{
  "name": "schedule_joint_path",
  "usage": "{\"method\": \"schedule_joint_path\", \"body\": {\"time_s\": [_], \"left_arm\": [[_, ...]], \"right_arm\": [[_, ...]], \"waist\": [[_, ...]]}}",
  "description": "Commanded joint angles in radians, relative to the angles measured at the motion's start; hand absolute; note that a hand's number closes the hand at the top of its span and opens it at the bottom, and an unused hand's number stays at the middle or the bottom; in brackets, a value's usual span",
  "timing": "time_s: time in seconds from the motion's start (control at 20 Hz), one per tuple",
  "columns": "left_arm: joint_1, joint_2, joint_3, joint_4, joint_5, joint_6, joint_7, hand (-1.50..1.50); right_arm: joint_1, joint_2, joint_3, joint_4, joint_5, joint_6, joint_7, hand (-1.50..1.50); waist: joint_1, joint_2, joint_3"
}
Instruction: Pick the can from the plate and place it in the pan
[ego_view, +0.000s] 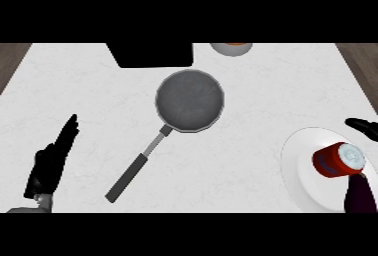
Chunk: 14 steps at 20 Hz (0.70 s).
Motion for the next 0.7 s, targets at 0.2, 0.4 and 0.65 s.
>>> {"method": "schedule_joint_path", "body": {"time_s": [0.2, 0.4, 0.65], "left_arm": [[0.071, -0.022, -0.059, -0.125, -0.043, 0.022, 0.052, 0.0], [0.02, -0.037, -0.062, -0.098, -0.056, 0.027, 0.077, 0.0], [0.086, -0.022, -0.063, -0.163, -0.058, 0.009, 0.053, 0.0]], "right_arm": [[0.328, -0.207, -0.072, 0.058, 0.1, 0.098, 0.037, -1.5], [0.338, -0.353, -0.065, 0.046, 0.134, 0.257, 0.032, -1.5], [0.317, -0.437, -0.036, 0.037, 0.103, 0.451, 0.084, -1.5]], "waist": [[0.008, -0.01, 0.001], [0.017, -0.005, 0.001], [0.033, -0.006, 0.001]]}}
